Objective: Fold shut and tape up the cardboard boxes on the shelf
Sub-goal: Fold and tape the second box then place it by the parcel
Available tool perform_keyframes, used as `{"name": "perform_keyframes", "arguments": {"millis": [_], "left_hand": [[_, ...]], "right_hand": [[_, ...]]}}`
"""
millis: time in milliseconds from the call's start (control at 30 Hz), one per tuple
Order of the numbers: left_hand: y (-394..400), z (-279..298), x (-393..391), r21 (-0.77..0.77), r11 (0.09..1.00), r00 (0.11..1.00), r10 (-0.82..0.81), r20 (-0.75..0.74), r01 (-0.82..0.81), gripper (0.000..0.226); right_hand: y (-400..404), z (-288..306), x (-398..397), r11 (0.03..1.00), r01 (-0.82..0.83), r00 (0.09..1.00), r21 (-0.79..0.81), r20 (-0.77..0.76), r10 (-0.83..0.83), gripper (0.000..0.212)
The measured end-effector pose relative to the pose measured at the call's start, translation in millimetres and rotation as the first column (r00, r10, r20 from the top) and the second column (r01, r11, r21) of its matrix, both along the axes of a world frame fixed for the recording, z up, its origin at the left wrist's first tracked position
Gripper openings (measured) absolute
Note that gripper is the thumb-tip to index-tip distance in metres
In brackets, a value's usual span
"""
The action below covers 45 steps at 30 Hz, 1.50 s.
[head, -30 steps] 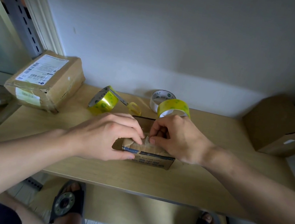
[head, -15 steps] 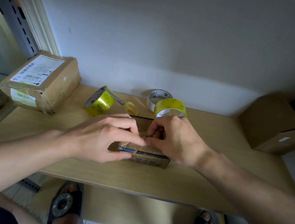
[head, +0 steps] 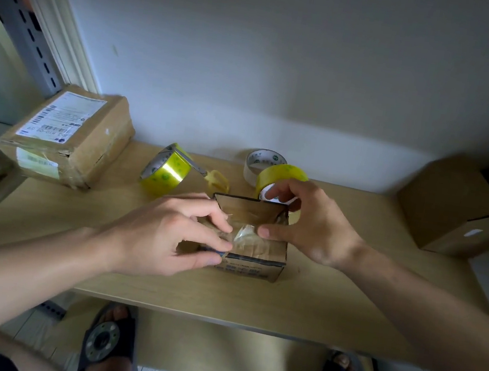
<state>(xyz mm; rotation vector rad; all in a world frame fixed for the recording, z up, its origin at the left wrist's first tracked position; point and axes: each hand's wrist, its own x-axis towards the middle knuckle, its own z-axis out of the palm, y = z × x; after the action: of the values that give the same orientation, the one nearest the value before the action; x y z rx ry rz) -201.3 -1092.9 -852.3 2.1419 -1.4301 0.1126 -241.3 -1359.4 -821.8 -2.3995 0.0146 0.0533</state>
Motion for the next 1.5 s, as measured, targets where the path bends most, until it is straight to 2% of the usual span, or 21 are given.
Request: {"name": "perform_keyframes", "arguments": {"millis": [100, 200, 300, 367, 533, 667, 767, 833, 933, 967, 1000, 1133, 1200, 1333, 1433, 1500], "left_hand": [[-10, 3, -8, -0.089, 0.992, 0.991, 0.08, -0.103, -0.089, 0.022], [-29, 8, -12, -0.131, 0.96, 0.948, 0.213, -0.235, -0.248, 0.026], [-44, 4, -11, -0.091, 0.923, 0.911, 0.349, -0.219, -0.375, 0.046], [-48, 0, -12, -0.053, 0.905, 0.89, 0.402, -0.215, -0.422, 0.057], [-46, -9, -20, -0.009, 0.804, 0.776, 0.571, -0.266, -0.595, 0.066], [-49, -17, -24, 0.091, 0.823, 0.64, 0.5, -0.584, -0.561, 0.057], [-52, -21, -24, 0.038, 0.83, 0.579, 0.42, -0.699, -0.557, 0.052], [-55, -21, -26, 0.02, 0.801, 0.545, 0.425, -0.723, -0.598, 0.049], [-59, -22, -27, 0.002, 0.765, 0.519, 0.439, -0.733, -0.644, 0.041], [-59, -22, -27, 0.0, 0.763, 0.523, 0.442, -0.729, -0.646, 0.039], [-59, -22, -27, 0.006, 0.765, 0.523, 0.446, -0.726, -0.644, 0.037], [-54, -22, -27, 0.025, 0.801, 0.548, 0.431, -0.716, -0.597, 0.034], [-53, -23, -27, 0.028, 0.806, 0.554, 0.431, -0.712, -0.591, 0.034], [-53, -18, -28, 0.032, 0.812, 0.544, 0.419, -0.727, -0.582, 0.036], [-51, -15, -29, 0.03, 0.798, 0.511, 0.413, -0.754, -0.601, 0.038], [-51, -16, -29, 0.019, 0.766, 0.474, 0.416, -0.776, -0.642, 0.041]], "right_hand": [[-7, -6, 2, 0.983, -0.006, 0.989, 0.185, -0.141, 0.032, 0.05], [-3, -13, -2, 0.946, 0.028, 0.982, 0.322, -0.188, 0.035, 0.051], [5, -16, -5, 0.967, 0.032, 0.986, 0.252, -0.164, 0.01, 0.065], [11, -21, -7, 0.975, 0.07, 0.992, 0.212, -0.115, -0.046, 0.058], [13, -32, -14, 0.94, 0.104, 0.994, 0.326, -0.077, -0.083, 0.048], [16, -35, -19, 0.904, 0.135, 0.99, 0.406, -0.099, -0.104, 0.046], [24, -39, -22, 0.849, 0.191, 0.981, 0.492, -0.125, -0.148, 0.048], [32, -43, -25, 0.812, 0.217, 0.976, 0.542, -0.132, -0.173, 0.052], [45, -48, -30, 0.862, 0.188, 0.981, 0.471, -0.058, -0.183, 0.088], [47, -47, -30, 0.871, 0.194, 0.979, 0.45, -0.032, -0.201, 0.093], [47, -47, -30, 0.87, 0.199, 0.977, 0.451, -0.021, -0.212, 0.093], [44, -48, -33, 0.868, 0.141, 0.989, 0.476, -0.036, -0.141, 0.067], [40, -48, -33, 0.873, 0.121, 0.993, 0.472, -0.045, -0.113, 0.061], [30, -47, -30, 0.888, 0.063, 0.997, 0.456, -0.065, -0.038, 0.064], [24, -47, -30, 0.853, 0.064, 0.995, 0.518, -0.096, -0.016, 0.068], [25, -44, -33, 0.828, 0.064, 0.994, 0.557, -0.107, -0.005, 0.084]]}}
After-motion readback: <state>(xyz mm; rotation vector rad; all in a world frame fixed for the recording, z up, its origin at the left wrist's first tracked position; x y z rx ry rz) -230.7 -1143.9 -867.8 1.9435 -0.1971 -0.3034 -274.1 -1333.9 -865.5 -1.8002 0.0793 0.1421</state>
